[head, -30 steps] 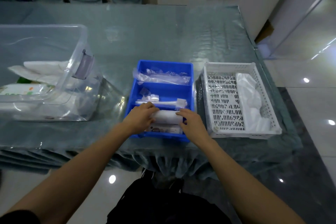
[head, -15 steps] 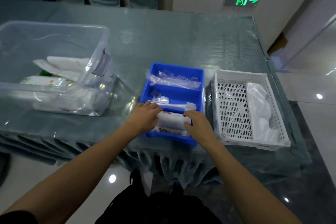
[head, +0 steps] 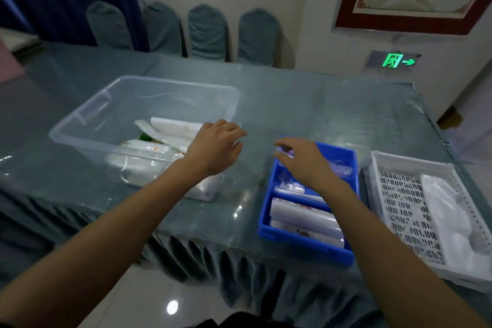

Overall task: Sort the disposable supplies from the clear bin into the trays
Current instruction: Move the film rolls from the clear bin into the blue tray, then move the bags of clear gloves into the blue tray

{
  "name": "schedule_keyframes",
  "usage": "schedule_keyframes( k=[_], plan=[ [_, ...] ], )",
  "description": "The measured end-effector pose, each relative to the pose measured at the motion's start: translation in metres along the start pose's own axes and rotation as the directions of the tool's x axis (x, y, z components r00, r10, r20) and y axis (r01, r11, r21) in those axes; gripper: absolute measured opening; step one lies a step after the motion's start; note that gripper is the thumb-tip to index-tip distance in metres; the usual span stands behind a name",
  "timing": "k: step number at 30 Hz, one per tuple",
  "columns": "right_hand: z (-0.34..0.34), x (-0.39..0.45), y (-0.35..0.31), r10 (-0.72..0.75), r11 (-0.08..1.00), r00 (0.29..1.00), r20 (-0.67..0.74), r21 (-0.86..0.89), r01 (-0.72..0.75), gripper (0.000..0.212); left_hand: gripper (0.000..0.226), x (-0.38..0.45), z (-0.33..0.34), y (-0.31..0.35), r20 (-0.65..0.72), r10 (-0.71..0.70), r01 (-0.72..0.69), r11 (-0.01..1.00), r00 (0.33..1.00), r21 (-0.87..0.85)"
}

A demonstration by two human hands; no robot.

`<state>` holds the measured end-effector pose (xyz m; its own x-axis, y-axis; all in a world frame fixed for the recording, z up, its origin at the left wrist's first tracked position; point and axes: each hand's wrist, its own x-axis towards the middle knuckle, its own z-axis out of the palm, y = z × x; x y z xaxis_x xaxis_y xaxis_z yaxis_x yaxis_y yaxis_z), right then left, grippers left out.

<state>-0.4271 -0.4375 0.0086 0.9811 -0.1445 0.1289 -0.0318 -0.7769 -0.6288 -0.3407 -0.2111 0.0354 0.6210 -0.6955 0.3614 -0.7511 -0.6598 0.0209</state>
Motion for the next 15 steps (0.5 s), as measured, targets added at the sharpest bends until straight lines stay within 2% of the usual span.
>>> schedule_keyframes(
  k=[3,10,15],
  plan=[
    [0.023,0.021,-0.047,-0.036,0.999,0.999,-0.010,0.004,0.036,0.029,0.029,-0.019,-0.021,-0.055,0.017,-0.060,0.061,0.998,0.998,-0.028],
    [0.087,0.062,-0.135,-0.135,0.990,0.990,0.031,-0.033,0.136,0.026,0.035,-0.072,-0.044,-0.172,0.056,-0.279,0.283,0.954,0.959,-0.101],
    [0.122,0.093,-0.171,-0.112,0.993,0.985,0.128,-0.025,0.117,0.027,0.036,-0.089,-0.047,-0.225,0.120,-0.386,0.401,0.903,0.915,-0.152]
  ],
)
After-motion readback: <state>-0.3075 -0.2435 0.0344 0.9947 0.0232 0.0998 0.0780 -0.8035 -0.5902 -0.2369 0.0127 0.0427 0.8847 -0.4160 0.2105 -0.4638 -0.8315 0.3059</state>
